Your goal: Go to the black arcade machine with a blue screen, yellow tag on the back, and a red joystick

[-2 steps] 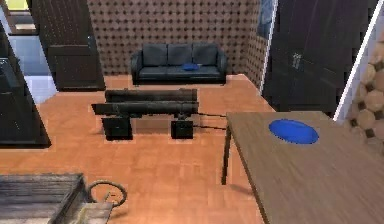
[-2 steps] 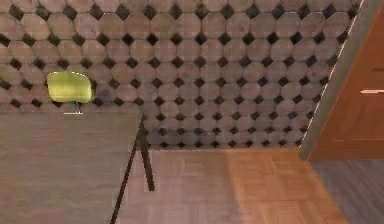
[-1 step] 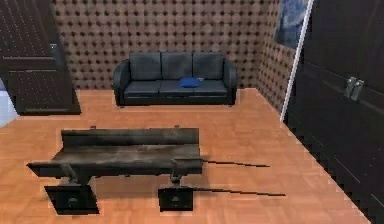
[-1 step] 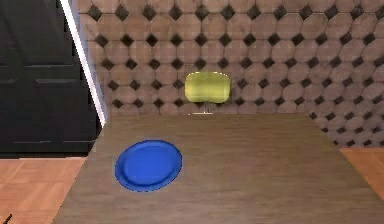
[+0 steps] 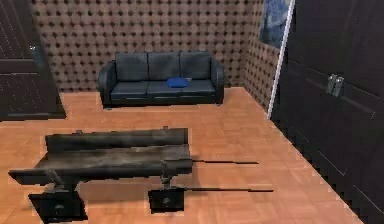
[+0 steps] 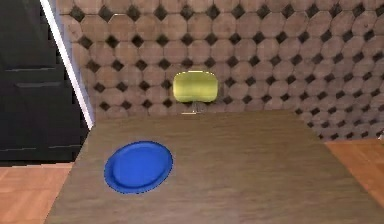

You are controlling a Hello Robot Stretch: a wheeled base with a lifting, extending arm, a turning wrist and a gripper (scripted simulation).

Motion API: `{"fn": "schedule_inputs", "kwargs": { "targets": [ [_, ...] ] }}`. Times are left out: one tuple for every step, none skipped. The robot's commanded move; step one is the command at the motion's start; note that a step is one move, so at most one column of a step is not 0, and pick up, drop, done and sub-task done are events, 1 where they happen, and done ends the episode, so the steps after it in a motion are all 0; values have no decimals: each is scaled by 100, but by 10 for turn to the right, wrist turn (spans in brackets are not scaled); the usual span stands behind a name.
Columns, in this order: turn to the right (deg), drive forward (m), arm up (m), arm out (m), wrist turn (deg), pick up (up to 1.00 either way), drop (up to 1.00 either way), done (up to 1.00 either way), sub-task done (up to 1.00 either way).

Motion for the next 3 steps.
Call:
{"fn": "schedule_inputs", "kwargs": {
  "targets": [
    [0,50,0,0,0,0,0,0,0],
    [120,0,0,0,0,0,0,0,0],
    [0,35,0,0,0,0,0,0,0]
  ]
}}
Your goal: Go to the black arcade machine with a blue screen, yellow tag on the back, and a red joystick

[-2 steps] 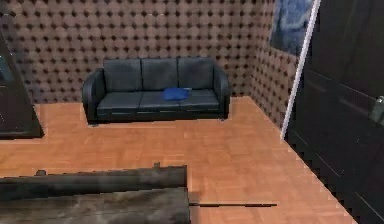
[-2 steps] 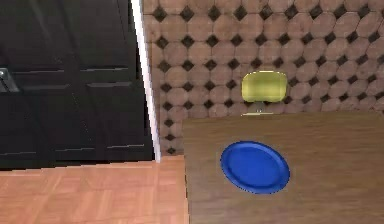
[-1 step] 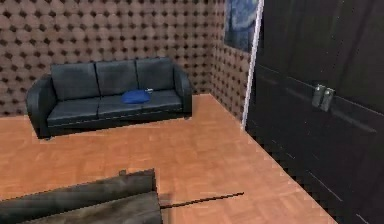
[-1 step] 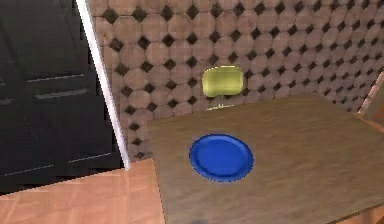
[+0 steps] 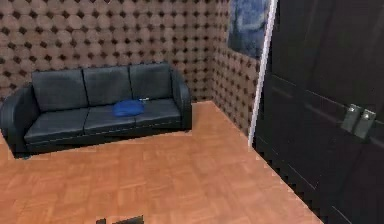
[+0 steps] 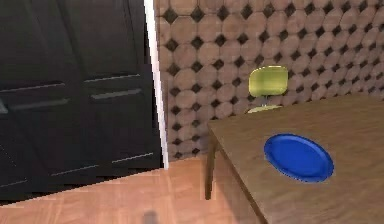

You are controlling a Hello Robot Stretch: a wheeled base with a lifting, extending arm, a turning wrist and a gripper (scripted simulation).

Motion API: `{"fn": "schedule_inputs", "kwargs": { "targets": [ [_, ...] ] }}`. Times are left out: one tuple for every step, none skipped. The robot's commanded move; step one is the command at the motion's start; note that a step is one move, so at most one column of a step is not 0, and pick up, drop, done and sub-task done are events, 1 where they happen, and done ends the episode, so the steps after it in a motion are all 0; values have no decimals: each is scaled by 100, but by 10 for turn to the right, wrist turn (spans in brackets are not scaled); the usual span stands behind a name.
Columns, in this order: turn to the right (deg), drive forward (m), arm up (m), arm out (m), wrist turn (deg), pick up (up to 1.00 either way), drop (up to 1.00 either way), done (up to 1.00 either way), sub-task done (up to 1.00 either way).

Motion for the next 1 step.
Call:
{"fn": "schedule_inputs", "kwargs": {
  "targets": [
    [450,0,0,0,0,0,0,0,0]
  ]
}}
